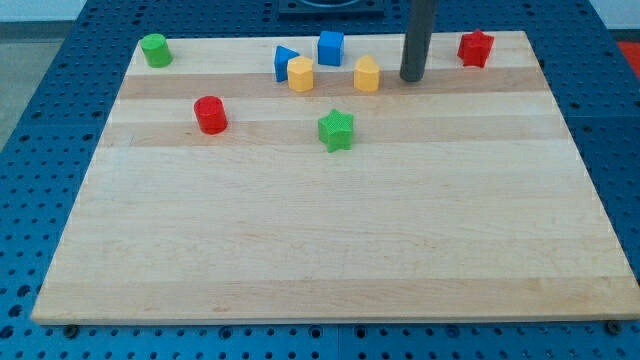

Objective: Place the yellow heart to the bottom right of the yellow hexagon

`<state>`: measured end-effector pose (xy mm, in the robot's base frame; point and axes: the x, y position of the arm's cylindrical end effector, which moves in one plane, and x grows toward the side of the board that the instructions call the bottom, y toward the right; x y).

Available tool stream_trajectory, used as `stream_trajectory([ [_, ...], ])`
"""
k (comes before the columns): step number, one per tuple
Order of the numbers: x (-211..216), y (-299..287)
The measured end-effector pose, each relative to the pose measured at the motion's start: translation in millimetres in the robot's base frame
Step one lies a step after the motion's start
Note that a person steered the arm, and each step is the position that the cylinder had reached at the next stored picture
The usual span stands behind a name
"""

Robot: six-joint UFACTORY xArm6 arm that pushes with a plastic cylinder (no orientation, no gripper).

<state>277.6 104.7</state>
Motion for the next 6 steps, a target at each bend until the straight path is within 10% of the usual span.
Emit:
stream_trajectory([
  [6, -4, -155],
])
